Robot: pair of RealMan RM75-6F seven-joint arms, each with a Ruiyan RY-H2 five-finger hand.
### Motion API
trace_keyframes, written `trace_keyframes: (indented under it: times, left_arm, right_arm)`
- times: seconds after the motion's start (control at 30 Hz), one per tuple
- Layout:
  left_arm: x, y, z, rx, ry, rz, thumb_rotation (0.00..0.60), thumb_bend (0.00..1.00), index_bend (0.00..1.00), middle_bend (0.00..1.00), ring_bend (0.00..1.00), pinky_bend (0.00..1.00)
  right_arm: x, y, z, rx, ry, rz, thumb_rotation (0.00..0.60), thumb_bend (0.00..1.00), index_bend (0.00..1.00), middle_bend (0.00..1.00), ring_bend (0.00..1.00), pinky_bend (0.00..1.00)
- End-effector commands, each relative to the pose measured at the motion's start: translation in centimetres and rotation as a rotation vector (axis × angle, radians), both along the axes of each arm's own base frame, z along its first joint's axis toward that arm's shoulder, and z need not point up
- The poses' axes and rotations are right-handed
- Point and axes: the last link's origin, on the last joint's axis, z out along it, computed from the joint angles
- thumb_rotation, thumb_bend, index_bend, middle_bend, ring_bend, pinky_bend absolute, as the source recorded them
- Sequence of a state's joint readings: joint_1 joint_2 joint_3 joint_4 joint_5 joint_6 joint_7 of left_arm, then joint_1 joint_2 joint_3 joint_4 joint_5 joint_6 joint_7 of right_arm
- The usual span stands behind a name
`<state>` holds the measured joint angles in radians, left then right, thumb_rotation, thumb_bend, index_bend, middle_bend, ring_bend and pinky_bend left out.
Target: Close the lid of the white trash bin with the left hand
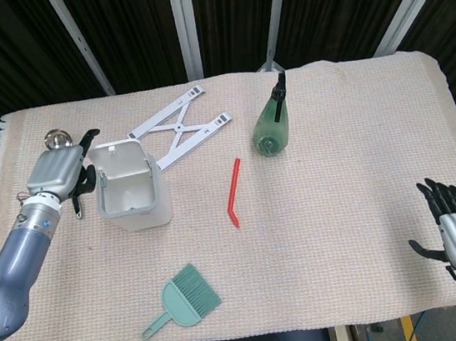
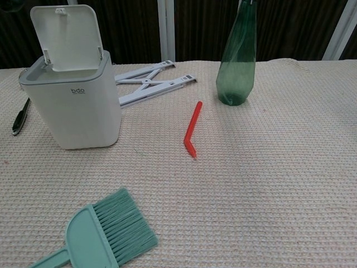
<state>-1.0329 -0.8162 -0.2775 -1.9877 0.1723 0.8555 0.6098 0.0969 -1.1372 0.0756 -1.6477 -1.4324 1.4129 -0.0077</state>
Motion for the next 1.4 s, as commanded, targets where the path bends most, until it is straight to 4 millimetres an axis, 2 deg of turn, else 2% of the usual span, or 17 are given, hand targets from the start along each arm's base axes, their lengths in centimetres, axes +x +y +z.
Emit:
trace_keyframes:
  times: [0.03,0.2,0.33,0.83,1.07,1.4]
  left_arm:
    - [0.2,0.4,-0.8,-0.005,0.011,0.009,0.6,0.7,0.06,1.0,0.94,0.95]
    - [0.9,0.9,-1.5,-0.007,-0.001,0.009,0.6,0.71,0.13,1.0,0.94,0.95]
    - [1.4,0.7,-1.8,-0.02,-0.009,0.006,0.6,0.71,0.15,1.0,0.94,0.95]
    - [1.5,-0.6,-0.8,-0.047,-0.007,0.015,0.6,0.72,0.23,1.0,0.94,0.96]
    - [1.6,-2.0,-0.4,-0.105,-0.018,0.015,0.6,0.72,0.23,1.0,0.94,0.96]
    - [1.6,-4.4,0.2,-0.175,0.055,-0.027,0.6,0.72,0.23,1.0,0.95,0.96]
  right_arm:
    - [0.0,0.0,0.0,0.001,-0.004,-0.003,0.6,0.23,0.0,0.0,0.0,0.01]
    - [0.0,0.0,0.1,0.001,-0.005,-0.005,0.6,0.23,0.0,0.0,0.0,0.01]
    - [-0.1,0.0,0.1,0.0,-0.006,-0.009,0.6,0.23,0.0,0.0,0.0,0.01]
    - [-0.2,0.2,0.4,-0.005,-0.006,-0.013,0.6,0.23,0.0,0.0,0.0,0.01]
    - [-0.1,0.3,0.3,-0.001,-0.006,-0.01,0.6,0.23,0.0,0.0,0.0,0.01]
    - [0.2,0.4,0.1,0.01,-0.01,-0.002,0.6,0.23,0.0,0.0,0.0,0.01]
